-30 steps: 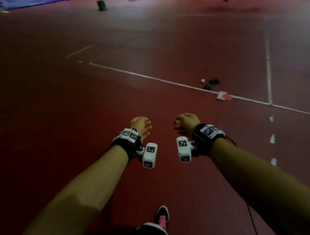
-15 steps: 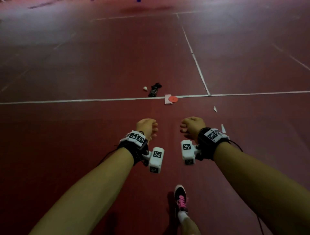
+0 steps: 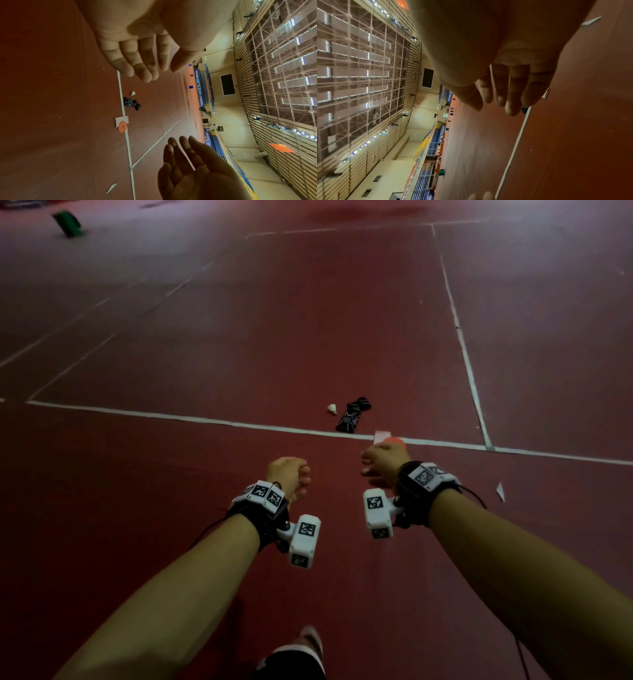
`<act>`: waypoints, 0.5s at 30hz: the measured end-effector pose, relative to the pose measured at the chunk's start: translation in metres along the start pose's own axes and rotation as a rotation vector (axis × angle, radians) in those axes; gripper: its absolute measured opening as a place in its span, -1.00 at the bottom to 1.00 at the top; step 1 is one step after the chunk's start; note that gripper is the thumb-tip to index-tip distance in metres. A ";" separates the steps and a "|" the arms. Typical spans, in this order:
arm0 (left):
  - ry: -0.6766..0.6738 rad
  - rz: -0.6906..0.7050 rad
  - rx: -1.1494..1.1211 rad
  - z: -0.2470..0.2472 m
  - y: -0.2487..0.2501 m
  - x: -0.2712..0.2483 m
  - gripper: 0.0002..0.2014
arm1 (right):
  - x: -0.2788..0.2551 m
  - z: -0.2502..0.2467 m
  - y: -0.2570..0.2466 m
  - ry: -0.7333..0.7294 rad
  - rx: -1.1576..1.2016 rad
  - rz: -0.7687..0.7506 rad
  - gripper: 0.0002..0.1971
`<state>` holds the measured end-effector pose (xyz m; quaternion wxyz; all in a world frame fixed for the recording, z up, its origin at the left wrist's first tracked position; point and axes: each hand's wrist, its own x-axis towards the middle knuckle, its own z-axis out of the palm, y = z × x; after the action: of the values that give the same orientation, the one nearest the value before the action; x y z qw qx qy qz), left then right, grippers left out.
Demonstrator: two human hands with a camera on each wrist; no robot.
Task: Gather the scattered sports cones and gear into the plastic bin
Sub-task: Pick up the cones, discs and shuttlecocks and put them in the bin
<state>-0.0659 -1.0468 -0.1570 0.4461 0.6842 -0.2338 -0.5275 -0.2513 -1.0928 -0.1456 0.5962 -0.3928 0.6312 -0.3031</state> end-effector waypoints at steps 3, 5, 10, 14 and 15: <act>0.000 -0.016 0.003 0.032 0.026 0.084 -0.93 | 0.079 -0.009 -0.033 0.017 -0.081 0.008 -0.93; -0.029 -0.015 0.025 0.063 0.047 0.144 -0.93 | 0.139 -0.021 -0.061 0.070 -0.079 -0.006 -0.91; -0.168 -0.055 0.066 0.141 0.112 0.268 -0.93 | 0.256 -0.063 -0.124 0.206 -0.057 0.047 -0.92; -0.269 -0.004 0.190 0.205 0.160 0.343 -0.94 | 0.318 -0.100 -0.164 0.252 -0.032 0.089 -0.93; -0.282 0.004 0.218 0.223 0.168 0.360 -0.93 | 0.334 -0.111 -0.171 0.276 -0.022 0.099 -0.93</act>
<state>-0.1274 -1.4949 -0.2077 0.3332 0.6473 -0.3509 -0.5889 -0.3322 -1.4750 -0.1605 0.5138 -0.3223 0.7289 -0.3177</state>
